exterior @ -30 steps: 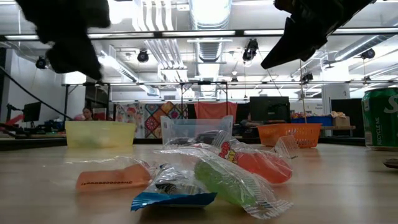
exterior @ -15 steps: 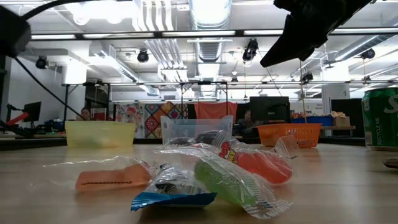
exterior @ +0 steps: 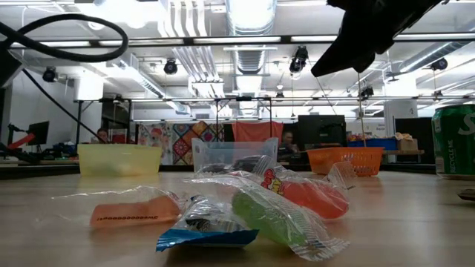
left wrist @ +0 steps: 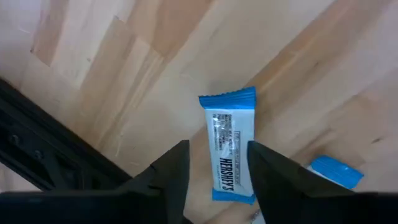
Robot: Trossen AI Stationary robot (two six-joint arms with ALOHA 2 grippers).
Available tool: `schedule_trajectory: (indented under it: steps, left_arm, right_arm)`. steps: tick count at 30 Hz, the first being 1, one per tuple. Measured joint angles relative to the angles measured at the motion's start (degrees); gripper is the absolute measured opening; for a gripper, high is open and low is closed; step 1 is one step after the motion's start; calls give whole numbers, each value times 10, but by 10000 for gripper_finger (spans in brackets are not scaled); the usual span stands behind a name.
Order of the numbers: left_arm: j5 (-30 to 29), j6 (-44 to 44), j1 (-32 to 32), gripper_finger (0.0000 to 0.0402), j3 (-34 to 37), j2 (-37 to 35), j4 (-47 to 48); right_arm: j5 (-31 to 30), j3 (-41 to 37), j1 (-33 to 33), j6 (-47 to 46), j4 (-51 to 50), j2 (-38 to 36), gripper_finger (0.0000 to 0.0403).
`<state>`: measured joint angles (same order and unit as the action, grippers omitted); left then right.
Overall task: Organize candy in baskets
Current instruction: Put the white chocolate bar chocolate into the orange bin
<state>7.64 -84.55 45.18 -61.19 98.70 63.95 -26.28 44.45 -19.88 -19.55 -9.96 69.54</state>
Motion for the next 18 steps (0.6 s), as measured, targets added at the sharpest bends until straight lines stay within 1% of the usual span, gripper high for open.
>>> schedule_trajectory:
  steps: [4,7,14,18]
  left_arm:
    - [0,0,15,176,0,4,-15]
    - [0,-4,23,190,1,15,-15]
    - [-17,4,28,194,2,52,-55]
    - [-19,9,29,188,-1,68,-53]
  right_arm:
    - [0,0,0,0,0,0,12]
    - [5,0,0,-7,0,0,12]
    - [13,0,-1,-27,0,0,12]
    - [15,0,-3,-30,0,0,12]
